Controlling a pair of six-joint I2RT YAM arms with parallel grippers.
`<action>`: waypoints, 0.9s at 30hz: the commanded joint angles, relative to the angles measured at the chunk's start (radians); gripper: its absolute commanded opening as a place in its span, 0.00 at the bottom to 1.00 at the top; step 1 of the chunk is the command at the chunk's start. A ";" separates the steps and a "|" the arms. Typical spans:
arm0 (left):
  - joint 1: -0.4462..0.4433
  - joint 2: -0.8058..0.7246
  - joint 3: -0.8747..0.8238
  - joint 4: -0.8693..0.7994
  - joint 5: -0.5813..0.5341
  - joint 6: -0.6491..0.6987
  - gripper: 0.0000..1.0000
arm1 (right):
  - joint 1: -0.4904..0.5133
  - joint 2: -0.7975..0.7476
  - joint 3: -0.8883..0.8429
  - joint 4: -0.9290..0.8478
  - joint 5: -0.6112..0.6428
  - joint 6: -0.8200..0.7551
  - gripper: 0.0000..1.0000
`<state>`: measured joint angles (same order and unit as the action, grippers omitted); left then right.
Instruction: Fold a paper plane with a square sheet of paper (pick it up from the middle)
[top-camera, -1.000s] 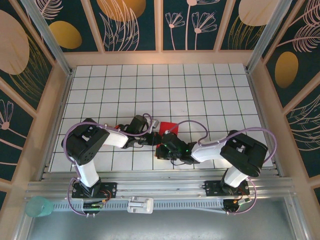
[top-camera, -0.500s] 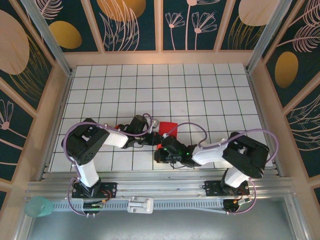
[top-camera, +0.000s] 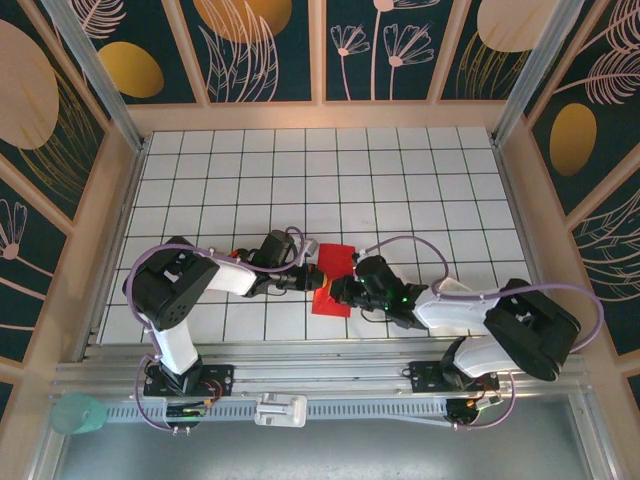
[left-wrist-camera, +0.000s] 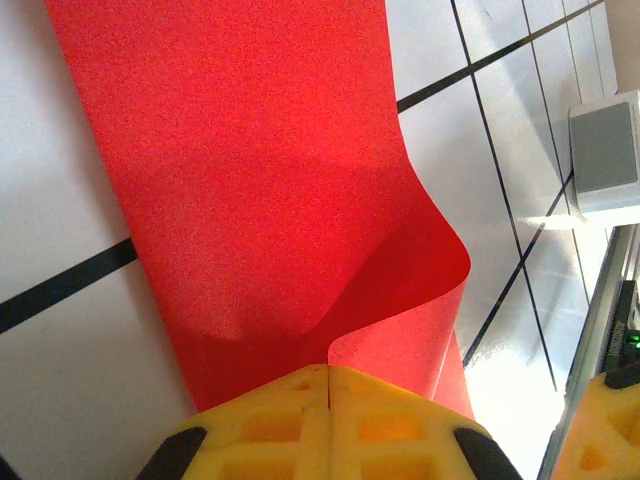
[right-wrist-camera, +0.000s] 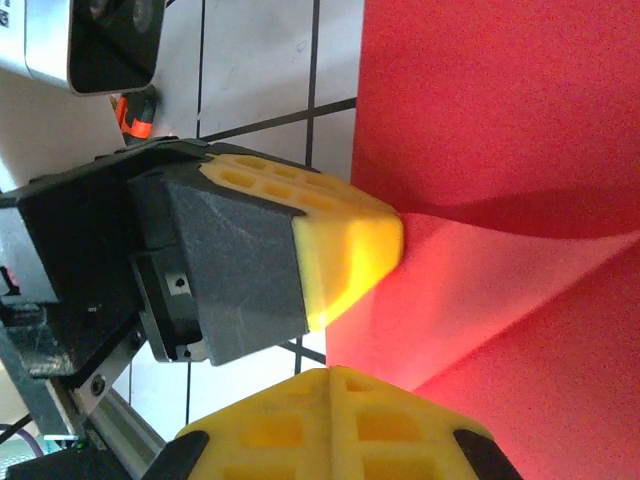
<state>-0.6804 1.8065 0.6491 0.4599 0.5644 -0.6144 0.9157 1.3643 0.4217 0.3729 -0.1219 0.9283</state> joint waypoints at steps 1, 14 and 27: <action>-0.006 0.076 -0.028 -0.105 -0.130 0.024 0.00 | -0.011 0.049 0.050 -0.020 0.013 -0.035 0.03; -0.007 0.077 -0.026 -0.104 -0.124 0.025 0.00 | -0.047 0.138 0.045 0.005 0.015 -0.042 0.02; -0.007 0.066 -0.022 -0.111 -0.128 0.030 0.00 | -0.060 0.184 0.015 0.015 0.016 -0.039 0.02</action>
<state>-0.6804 1.8065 0.6491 0.4599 0.5644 -0.6140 0.8642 1.5291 0.4580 0.3786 -0.1242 0.8959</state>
